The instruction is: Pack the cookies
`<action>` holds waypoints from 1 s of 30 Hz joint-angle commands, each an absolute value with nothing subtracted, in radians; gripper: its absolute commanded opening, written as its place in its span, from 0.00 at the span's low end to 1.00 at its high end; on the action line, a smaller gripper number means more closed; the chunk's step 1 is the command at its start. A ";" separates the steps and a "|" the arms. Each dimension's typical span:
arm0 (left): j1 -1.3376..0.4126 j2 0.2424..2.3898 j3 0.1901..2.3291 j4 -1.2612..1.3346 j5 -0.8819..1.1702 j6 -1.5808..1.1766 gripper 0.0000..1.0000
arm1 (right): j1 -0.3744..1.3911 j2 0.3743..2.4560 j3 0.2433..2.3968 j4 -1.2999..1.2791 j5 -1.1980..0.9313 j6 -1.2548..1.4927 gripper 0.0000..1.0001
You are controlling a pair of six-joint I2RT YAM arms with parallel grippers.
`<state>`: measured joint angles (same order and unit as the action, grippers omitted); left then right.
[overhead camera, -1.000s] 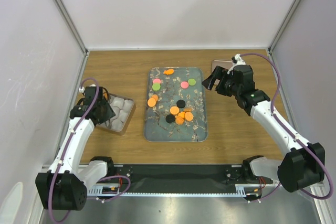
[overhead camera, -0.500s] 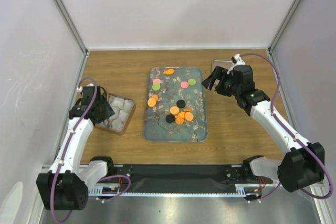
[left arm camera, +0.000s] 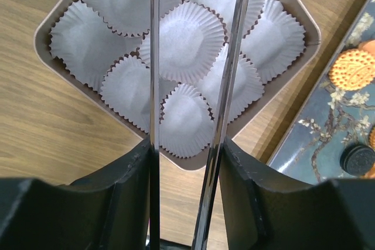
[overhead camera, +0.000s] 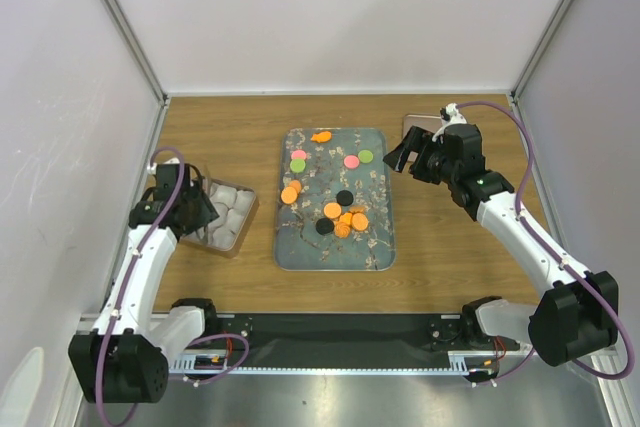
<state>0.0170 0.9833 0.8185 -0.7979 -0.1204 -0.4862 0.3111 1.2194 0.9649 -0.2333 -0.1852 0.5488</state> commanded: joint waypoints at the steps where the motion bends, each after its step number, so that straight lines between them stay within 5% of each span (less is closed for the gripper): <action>1: -0.021 0.943 0.923 -0.808 -0.123 -0.456 0.49 | 0.314 1.224 0.969 -0.192 -0.201 0.551 0.87; 16: -0.575 1.317 1.210 -0.710 -0.232 -0.494 0.51 | 0.316 1.215 0.971 -0.198 -0.172 0.543 0.87; 30: -0.710 1.838 1.586 -0.699 -0.187 -0.439 0.52 | 0.316 1.209 0.973 -0.202 -0.167 0.541 0.87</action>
<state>-0.6998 1.8008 1.4994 -0.7116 -0.1982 -0.4694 0.3122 1.2232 0.9642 -0.2333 -0.1802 0.5484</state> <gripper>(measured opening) 0.527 0.872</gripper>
